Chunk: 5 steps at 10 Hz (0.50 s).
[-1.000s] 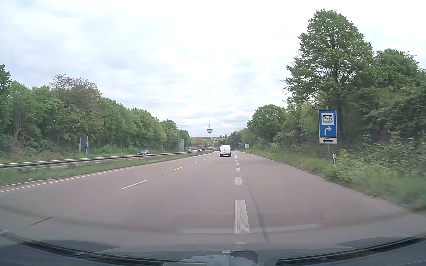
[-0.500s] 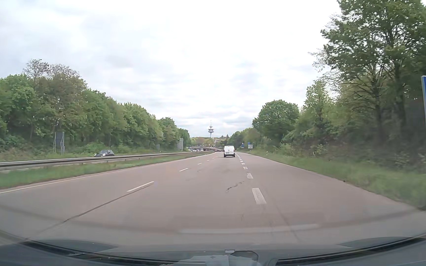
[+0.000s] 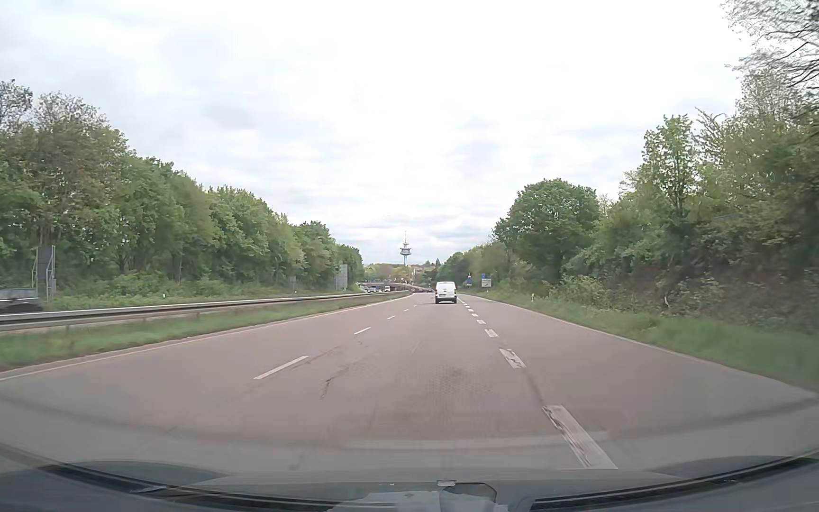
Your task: Follow the waypoints while adhering to traffic rules and regulations
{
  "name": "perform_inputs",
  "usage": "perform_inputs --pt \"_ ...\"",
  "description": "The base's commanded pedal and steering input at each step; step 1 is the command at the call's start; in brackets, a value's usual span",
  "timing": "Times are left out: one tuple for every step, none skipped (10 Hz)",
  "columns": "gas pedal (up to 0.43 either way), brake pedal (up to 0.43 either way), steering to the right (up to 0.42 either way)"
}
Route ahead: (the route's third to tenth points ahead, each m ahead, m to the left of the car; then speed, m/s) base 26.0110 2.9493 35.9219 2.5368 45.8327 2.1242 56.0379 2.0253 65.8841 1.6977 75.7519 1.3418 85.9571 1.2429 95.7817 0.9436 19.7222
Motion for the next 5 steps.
perform_inputs --pt "0.118 0.000 0.006" --pt "0.118 0.000 0.006" --pt "0.118 0.000 0.006" --pt "0.118 0.000 0.006" --pt "0.118 0.000 0.006"
